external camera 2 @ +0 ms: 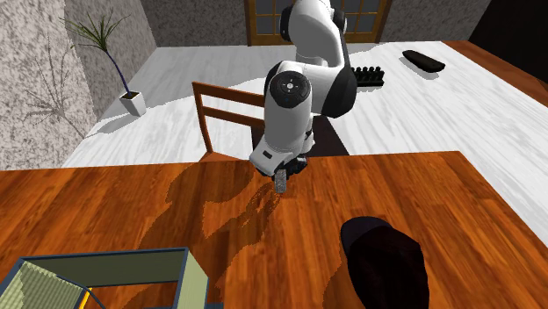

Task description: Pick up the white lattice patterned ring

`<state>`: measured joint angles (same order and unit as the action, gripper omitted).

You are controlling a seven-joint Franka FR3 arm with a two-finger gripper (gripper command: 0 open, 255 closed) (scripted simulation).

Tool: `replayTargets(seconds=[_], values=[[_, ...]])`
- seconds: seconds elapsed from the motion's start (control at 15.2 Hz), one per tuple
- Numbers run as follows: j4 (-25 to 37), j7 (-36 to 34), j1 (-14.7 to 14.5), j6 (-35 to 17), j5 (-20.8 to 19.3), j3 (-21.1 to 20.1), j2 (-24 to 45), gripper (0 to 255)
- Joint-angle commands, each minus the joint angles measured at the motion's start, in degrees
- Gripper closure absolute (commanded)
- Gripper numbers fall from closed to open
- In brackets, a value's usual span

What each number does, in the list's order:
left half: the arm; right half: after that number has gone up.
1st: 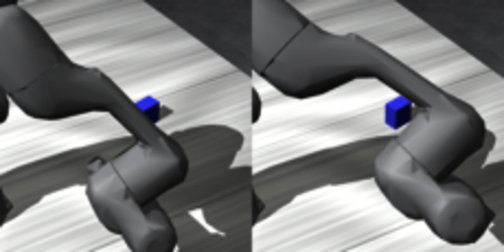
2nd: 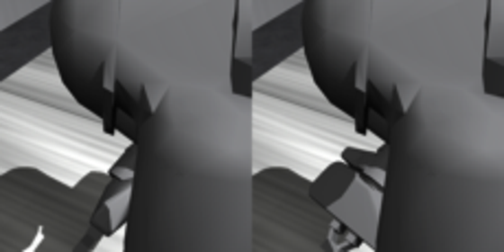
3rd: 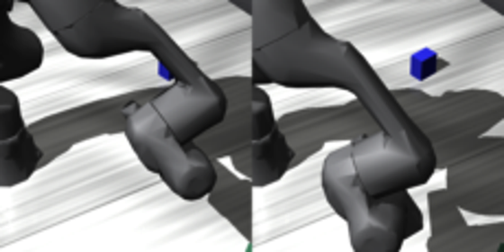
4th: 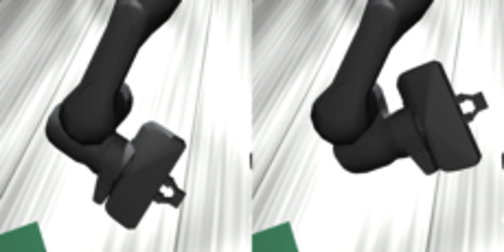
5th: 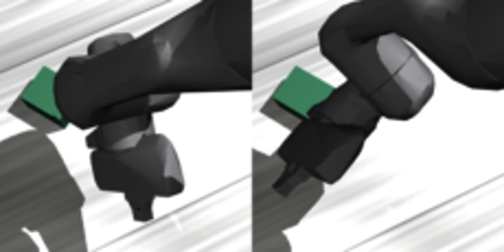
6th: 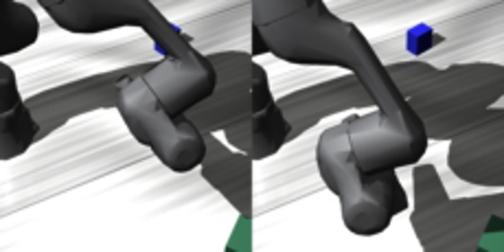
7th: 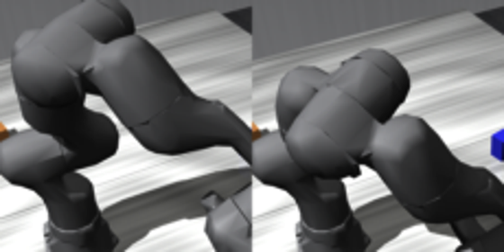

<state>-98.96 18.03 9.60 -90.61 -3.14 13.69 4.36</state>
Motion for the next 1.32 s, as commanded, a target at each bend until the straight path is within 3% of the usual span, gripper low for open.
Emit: replayTargets(seconds=[0.0, 0.4, 1.25], values=[[-0.09, -0.01, 0.00, -0.04, 0.00, 0.00, 0.01, 255], [0.06, 0.00, 0.00, 0.02, 0.02, 0.00, 0.10, 255], [11.29, 0.77, 0.12, 10.30, 0.16, 0.08, 1.05, 255]])
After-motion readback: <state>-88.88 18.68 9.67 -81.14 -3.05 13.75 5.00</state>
